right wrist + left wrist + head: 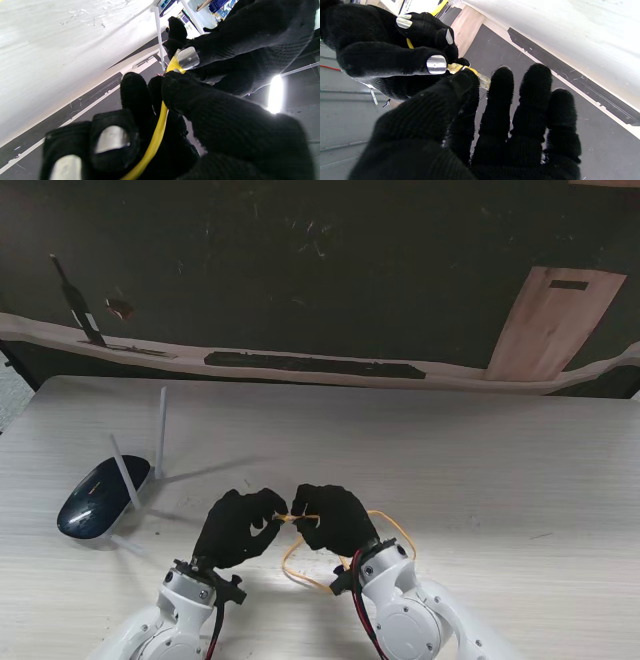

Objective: Untangle the Ethernet cable and plug it into the router

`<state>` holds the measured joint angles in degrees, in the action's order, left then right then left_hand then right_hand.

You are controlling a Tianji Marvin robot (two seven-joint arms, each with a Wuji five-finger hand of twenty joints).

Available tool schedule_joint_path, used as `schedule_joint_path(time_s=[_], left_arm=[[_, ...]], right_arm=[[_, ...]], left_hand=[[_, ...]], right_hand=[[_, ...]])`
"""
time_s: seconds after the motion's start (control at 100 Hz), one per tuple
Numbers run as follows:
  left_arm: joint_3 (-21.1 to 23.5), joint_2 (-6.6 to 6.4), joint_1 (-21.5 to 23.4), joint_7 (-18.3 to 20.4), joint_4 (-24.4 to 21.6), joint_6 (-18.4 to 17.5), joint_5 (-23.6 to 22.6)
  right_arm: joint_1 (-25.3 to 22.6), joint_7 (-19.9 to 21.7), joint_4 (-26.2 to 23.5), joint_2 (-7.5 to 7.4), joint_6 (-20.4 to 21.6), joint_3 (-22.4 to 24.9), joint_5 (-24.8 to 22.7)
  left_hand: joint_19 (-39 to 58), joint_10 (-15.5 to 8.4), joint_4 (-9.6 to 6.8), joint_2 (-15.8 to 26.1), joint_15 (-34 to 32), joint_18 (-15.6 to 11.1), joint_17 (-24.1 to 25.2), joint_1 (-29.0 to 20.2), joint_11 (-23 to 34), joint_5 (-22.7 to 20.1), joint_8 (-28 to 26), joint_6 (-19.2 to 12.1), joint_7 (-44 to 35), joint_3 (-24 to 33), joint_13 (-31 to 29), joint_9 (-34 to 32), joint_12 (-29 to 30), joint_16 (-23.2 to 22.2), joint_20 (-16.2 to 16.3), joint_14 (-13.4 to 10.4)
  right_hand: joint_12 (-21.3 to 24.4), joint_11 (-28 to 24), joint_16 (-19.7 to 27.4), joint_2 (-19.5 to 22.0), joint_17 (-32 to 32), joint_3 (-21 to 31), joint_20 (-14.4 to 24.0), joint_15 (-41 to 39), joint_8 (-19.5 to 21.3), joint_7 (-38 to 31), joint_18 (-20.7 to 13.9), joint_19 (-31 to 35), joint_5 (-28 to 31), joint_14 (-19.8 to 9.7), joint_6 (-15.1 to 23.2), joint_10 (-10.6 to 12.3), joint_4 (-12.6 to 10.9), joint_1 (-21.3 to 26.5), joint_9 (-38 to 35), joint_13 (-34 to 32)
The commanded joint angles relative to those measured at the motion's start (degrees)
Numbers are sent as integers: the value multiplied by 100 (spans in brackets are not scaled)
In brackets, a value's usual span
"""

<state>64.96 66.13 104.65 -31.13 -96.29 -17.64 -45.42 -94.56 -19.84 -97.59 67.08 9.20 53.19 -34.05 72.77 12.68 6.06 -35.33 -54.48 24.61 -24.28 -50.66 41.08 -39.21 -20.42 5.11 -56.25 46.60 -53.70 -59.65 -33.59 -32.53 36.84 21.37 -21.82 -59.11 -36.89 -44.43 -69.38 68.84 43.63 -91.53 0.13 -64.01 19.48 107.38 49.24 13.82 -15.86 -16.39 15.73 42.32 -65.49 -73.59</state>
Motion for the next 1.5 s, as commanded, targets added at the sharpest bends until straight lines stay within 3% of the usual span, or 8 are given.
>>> schedule_joint_path(time_s=[0.0, 0.58, 0.65, 0.73, 0.95, 1.22, 1.4, 1.49], left_arm=[[-21, 13, 10, 92, -7, 39, 7], [-63, 29, 15, 32, -19, 45, 24], [-49, 30, 40, 42, -34, 46, 53], [67, -3, 128, 272, -130, -74, 90], [562, -23, 471, 586, -640, -594, 232], [1609, -165, 1354, 1917, -1887, -958, 629], [2965, -368, 2267, 3658, -3002, -559, 902], [3484, -378, 2577, 3909, -3288, -444, 887]], right_arm=[[-18, 103, -8, -12, 54, -21, -41], [56, 188, 27, -97, 118, -36, -427], [28, 129, 22, -74, 87, -40, -373], [-3, 63, 15, -47, 16, -38, -307], [-63, -7, -31, 1, -166, 25, -138], [-114, -18, -65, 17, -228, 59, -50], [-140, 17, -104, 17, -216, 85, 12], [-160, 35, -124, 14, -209, 114, 28]], left_hand=[[194, -162, -85, 35, -162, -9, -8, -120, 155, -130, -140, 13, -393, 353, -124, -186, -109, -51, 106, -26], [110, -188, -87, 11, -44, -17, 89, -46, 15, -102, -82, -53, -318, 297, -29, -143, -43, -16, 79, 20], [-92, -108, -75, 8, 218, -10, 429, 480, -137, 184, -53, 27, 428, 213, 340, 540, 214, -35, 62, 112], [-417, -41, -403, 632, 701, -3, 1017, 1705, -395, 663, -182, 277, 1709, 404, 1099, 1762, 805, -48, 17, 207], [-752, 118, -469, 1124, 1385, 27, 1570, 1862, -891, 906, -41, 332, 2346, -196, 1963, 2328, 1028, 37, -123, 328], [-1156, 288, -531, 1589, 1905, 59, 1811, 1586, -1259, 765, 108, 356, 2671, -1026, 2234, 2366, 1218, 261, -377, 428], [-1685, 399, -740, 2262, 2503, -163, 2140, 1139, -1785, 877, 466, 452, 3374, -2570, 2772, 2853, 1368, 475, -743, 401], [-1790, 421, -822, 2414, 2650, -232, 2259, 1000, -1877, 957, 542, 529, 3523, -2992, 2947, 3003, 1383, 518, -801, 382]], right_hand=[[-98, -243, 5, 127, -34, 0, 29, -194, -43, -87, -1516, 1260, 244, 166, 53, -792, -42, 162, -389, -76], [-494, -524, -8, 326, -51, -6, 59, -276, 574, -296, -1668, 1260, 304, 2, 342, -830, -54, 242, -361, -84], [-497, -512, -8, 316, -48, 4, 62, -277, 589, -258, -1665, 1260, 336, 31, 325, -851, -54, 250, -378, -82], [-494, -474, -11, 291, -45, 32, 83, -278, 620, -189, -1613, 1260, 389, 84, 278, -881, -53, 260, -424, -78], [-489, -427, -14, 296, -31, 35, 99, -257, 633, -115, -1492, 1260, 421, 183, 173, -930, -50, 277, -468, -71], [-480, -394, -43, 295, -27, 29, 138, -275, 608, -73, -1384, 1260, 447, 296, 112, -956, -53, 284, -511, -65], [-478, -378, -61, 302, -25, -1, 161, -272, 584, -54, -1338, 1260, 455, 321, 95, -964, -57, 284, -517, -63], [-479, -378, -63, 306, -25, 2, 160, -270, 582, -52, -1338, 1260, 451, 320, 96, -964, -60, 287, -517, -63]])
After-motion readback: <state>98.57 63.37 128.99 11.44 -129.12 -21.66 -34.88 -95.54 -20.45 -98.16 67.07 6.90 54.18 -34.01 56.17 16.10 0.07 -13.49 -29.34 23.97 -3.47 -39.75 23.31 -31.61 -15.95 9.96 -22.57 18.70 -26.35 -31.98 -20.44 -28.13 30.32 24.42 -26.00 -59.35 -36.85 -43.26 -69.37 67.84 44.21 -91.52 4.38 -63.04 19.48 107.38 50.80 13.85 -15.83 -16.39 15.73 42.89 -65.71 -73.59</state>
